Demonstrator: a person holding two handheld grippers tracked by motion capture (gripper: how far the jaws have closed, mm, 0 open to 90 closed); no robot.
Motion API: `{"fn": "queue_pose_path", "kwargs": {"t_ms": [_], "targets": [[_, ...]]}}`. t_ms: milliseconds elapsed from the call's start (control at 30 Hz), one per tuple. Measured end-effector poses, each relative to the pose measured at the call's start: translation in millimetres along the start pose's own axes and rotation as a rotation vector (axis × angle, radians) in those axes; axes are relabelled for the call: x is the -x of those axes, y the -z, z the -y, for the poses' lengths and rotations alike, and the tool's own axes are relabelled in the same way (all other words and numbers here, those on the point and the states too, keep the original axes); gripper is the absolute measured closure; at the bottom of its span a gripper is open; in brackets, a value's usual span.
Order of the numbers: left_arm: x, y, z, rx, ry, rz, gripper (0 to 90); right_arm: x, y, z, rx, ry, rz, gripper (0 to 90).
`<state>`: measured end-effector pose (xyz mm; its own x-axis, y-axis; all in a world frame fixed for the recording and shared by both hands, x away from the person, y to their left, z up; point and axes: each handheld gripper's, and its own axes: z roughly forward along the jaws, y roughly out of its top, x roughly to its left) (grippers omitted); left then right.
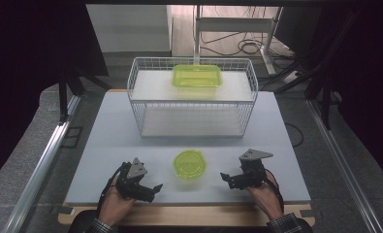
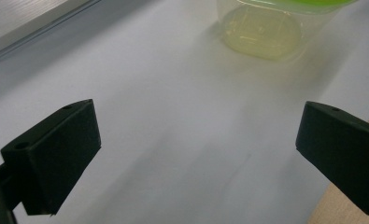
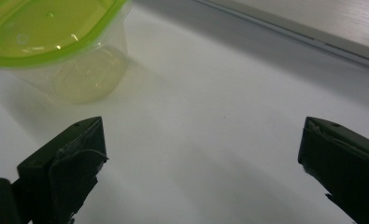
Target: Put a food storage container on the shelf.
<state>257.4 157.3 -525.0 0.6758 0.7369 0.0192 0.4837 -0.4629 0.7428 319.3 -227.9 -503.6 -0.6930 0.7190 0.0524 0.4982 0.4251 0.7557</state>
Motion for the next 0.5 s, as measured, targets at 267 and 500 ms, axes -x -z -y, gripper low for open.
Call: {"fn": "queue_pose_path", "kwargs": {"t_ms": [267, 500], "targets": [[1.8, -3.0, 0.9, -0.014, -0.034, -0.012, 0.0, -0.7, 0.8, -4.6, 0.024, -0.009, -0.025, 1.2], [1.0, -3.5, 1.3, -0.016, -0.035, -0.019, 0.0, -1.4, -3.3, -18.1, 0.021, -0.066, -0.065, 3.5]]}}
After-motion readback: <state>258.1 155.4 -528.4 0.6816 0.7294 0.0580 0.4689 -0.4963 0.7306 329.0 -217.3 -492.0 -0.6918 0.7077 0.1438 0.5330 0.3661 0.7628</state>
